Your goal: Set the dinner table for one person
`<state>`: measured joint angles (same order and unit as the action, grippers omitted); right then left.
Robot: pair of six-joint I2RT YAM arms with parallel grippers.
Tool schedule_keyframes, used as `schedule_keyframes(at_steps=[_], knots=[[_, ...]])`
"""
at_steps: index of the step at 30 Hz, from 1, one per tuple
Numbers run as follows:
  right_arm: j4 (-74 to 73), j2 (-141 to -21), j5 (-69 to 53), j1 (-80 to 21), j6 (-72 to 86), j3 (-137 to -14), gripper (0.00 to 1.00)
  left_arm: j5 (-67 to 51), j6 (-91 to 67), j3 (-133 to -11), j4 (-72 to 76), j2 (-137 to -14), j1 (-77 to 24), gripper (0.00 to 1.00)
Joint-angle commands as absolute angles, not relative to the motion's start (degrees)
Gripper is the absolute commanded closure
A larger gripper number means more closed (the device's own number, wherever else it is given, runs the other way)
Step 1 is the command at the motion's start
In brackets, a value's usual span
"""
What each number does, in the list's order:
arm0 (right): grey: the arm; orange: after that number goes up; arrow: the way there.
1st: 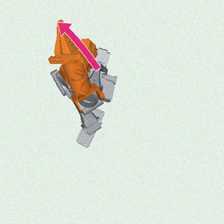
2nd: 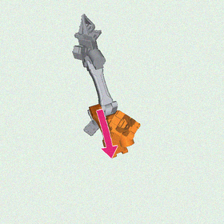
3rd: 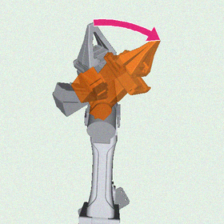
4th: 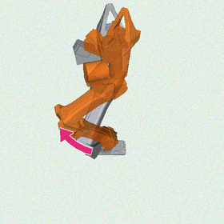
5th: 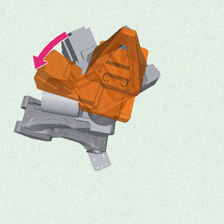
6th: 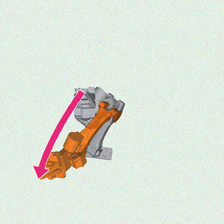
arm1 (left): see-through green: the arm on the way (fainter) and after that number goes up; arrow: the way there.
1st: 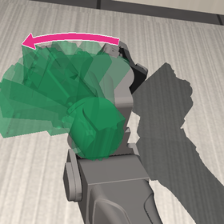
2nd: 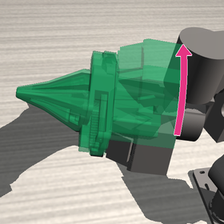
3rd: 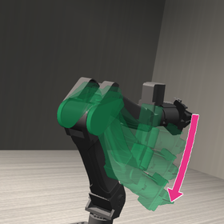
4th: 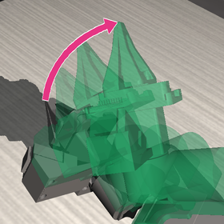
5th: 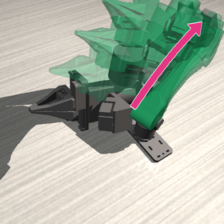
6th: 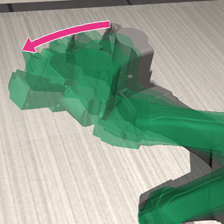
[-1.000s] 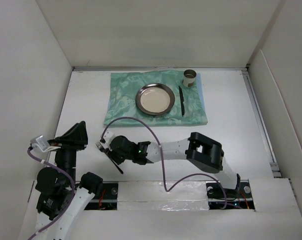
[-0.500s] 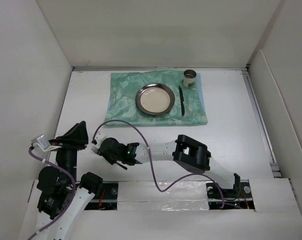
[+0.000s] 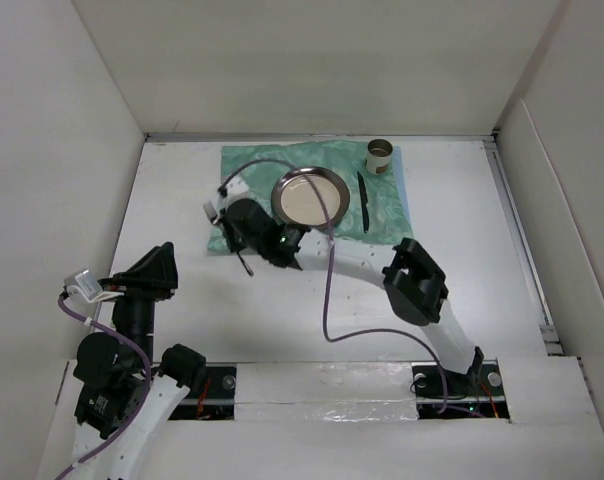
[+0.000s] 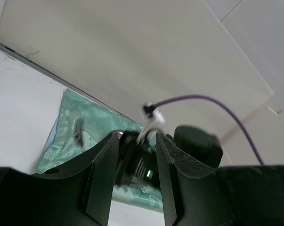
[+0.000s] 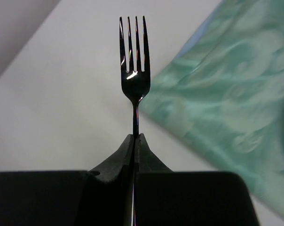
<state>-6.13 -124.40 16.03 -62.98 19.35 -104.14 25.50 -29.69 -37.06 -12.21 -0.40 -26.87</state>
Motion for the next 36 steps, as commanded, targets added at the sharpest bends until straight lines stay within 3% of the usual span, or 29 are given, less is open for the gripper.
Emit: schedule_keyframes(at_steps=[1, 9, 14, 36], knots=[[-6.3, -125.6, 20.6, -57.3, 26.6, -111.0, 1.0, 24.2, -29.4, -36.7, -8.9, 0.5, -26.6, 0.65], [-8.3, -136.6, 18.0, -48.5, 38.5, -122.4, 1.0, 23.9, -29.8, -37.1, -9.9, -1.8, -26.6, 0.65], [-11.5, -141.8, 18.4, -48.0, 41.8, -129.8, 1.0, 23.1, -29.8, -36.7, -9.5, -1.8, -26.6, 0.65], [-11.5, -151.6, 19.2, -46.9, 47.3, -136.1, 1.0, 22.2, -29.4, -36.6, -8.9, -2.0, -26.6, 0.66]])
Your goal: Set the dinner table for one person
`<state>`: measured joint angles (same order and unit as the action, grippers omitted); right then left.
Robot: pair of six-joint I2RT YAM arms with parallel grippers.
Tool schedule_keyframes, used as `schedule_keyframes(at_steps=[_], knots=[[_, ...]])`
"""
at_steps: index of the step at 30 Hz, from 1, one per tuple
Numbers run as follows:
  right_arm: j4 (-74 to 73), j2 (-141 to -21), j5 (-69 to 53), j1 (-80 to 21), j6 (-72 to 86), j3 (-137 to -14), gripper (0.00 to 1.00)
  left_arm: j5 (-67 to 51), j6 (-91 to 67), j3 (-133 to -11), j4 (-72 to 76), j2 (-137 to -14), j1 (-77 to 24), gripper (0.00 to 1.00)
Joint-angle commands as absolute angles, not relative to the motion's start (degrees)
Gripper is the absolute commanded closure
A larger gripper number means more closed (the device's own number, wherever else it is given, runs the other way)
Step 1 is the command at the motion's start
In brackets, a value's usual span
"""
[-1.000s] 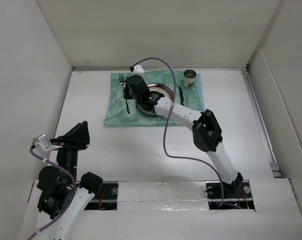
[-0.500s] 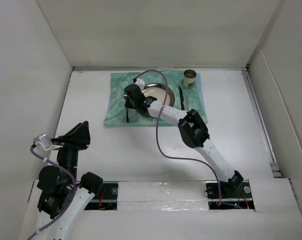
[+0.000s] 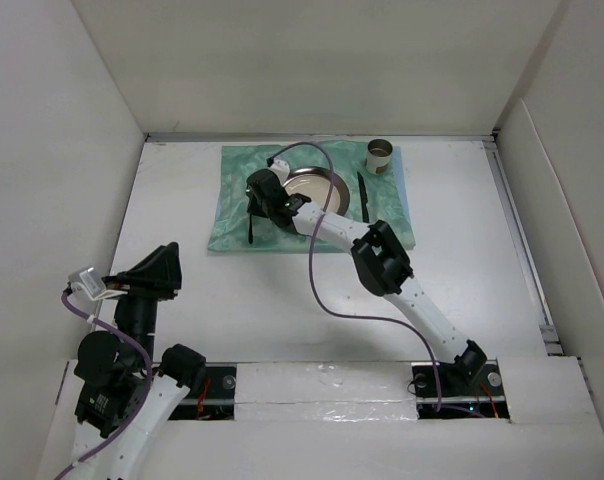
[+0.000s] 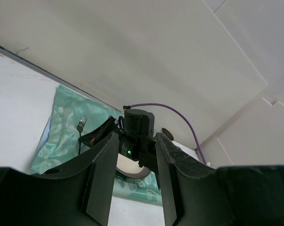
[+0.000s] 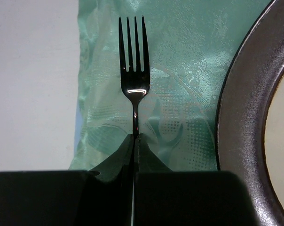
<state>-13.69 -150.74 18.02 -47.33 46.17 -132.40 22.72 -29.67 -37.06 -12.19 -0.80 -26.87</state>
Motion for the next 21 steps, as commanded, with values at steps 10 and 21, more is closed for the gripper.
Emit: schedule_keyframes(at_steps=[10, 21], knots=[[-9.8, -150.6, 19.8, -46.4, 45.6, -134.9, 0.89, 21.5, -29.3, -36.6, -8.5, -2.5, -26.6, 0.66], [-1.1, -135.4, 17.6, -47.5, 35.4, -122.7, 0.26, 21.7, -28.9, -36.8, -8.8, -4.0, -26.6, 0.65]])
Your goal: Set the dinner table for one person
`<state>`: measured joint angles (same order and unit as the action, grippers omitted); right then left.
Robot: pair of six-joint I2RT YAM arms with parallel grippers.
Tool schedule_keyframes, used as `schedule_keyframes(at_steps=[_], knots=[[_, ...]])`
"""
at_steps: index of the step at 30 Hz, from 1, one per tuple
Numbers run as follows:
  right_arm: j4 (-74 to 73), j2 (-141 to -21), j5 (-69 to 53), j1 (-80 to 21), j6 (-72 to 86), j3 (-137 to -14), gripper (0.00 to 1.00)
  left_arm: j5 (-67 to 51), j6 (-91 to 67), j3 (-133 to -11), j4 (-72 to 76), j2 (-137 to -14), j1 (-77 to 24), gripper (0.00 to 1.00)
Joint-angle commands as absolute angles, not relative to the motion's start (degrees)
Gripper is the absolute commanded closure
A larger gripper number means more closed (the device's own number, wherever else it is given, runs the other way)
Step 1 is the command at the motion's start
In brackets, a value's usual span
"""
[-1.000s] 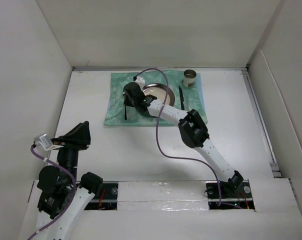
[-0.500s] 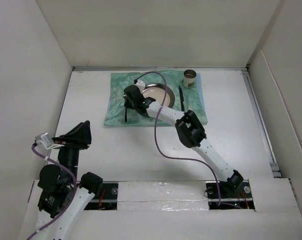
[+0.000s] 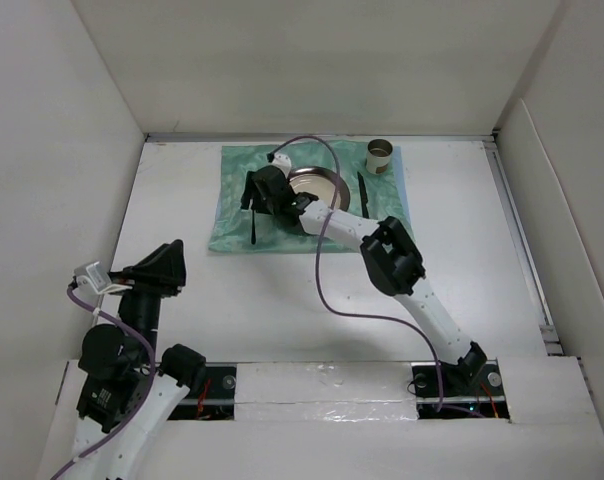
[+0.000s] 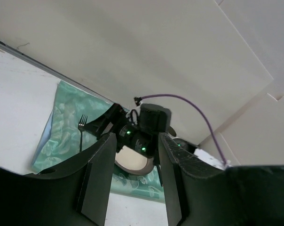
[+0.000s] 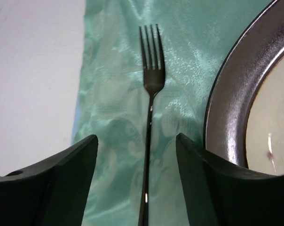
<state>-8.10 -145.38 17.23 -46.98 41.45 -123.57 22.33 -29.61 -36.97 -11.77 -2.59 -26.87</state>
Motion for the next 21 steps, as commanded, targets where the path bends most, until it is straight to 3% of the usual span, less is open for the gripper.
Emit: schedule_keyframes(at_steps=[1, 4, 5, 11, 15, 21], knots=[[-1.0, -133.6, 17.9, -48.1, 34.4, -121.0, 0.25, 21.8, -28.9, -36.8, -8.7, -4.0, -26.6, 0.61], [1.9, -125.9, 17.9, -49.2, 30.2, -116.6, 0.32, 21.4, -28.7, -37.2, -9.5, -5.4, -26.6, 0.57], [2.7, -123.9, 17.2, -49.2, 29.0, -113.0, 0.0, 21.3, -28.7, -37.4, -9.6, -6.8, -26.6, 0.55], [10.1, -99.8, 15.8, -52.3, 18.6, -91.5, 0.0, 14.5, -27.7, -38.2, -9.9, -14.9, -26.6, 0.42], [17.9, -76.3, 20.3, -55.5, 8.4, -65.3, 0.0, 14.1, -27.6, -39.0, -10.4, -18.0, -26.6, 0.4], [5.8, -36.8, 31.8, -56.2, 8.5, -47.4, 0.0, 14.7, -27.7, -38.1, -9.2, -15.6, -26.6, 0.39]])
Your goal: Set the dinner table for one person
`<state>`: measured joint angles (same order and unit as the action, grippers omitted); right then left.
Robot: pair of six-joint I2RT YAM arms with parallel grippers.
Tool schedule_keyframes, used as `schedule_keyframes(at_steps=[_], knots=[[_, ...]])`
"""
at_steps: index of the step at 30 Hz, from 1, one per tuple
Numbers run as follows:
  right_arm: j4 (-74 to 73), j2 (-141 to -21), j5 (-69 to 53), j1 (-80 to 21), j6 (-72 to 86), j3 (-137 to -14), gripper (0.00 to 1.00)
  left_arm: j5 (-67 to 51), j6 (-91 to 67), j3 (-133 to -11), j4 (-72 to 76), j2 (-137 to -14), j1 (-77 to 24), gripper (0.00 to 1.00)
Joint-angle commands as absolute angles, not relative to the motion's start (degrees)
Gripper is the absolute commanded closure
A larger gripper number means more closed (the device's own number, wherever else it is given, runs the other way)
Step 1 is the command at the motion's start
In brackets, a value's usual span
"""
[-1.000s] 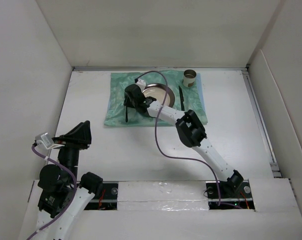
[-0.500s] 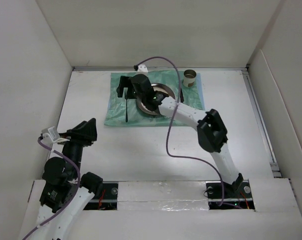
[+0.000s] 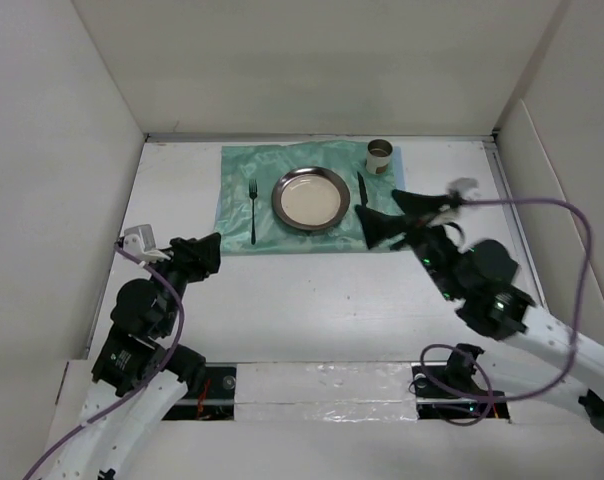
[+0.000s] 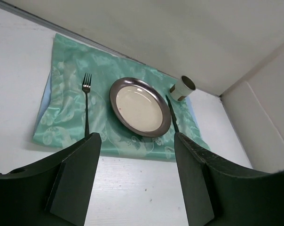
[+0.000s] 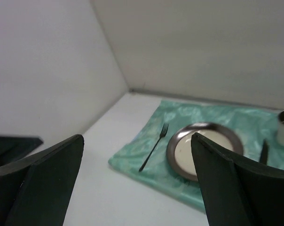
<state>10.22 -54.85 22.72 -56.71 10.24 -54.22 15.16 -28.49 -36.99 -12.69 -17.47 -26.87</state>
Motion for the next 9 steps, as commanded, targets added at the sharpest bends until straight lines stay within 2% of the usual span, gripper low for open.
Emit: schedule_keyframes(at_steps=[1, 3, 6, 9], knots=[[4.3, -32.0, 36.1, -56.2, 10.0, -43.0, 0.0, 14.2, -27.5, -37.9, -8.6, -14.5, -26.6, 0.39], [0.3, -18.1, 41.2, -56.2, 14.0, -38.4, 0.0, 13.5, -27.2, -37.4, -7.9, -13.5, -26.6, 0.39], [-4.3, -5.2, 48.4, -55.5, 17.1, -31.3, 0.0, 12.7, -27.2, -36.5, -6.5, -12.6, -26.6, 0.39], [-4.0, -2.4, 49.0, -55.5, 17.8, -28.5, 0.0, 12.1, -27.6, -37.1, -7.0, -14.1, -26.6, 0.38]])
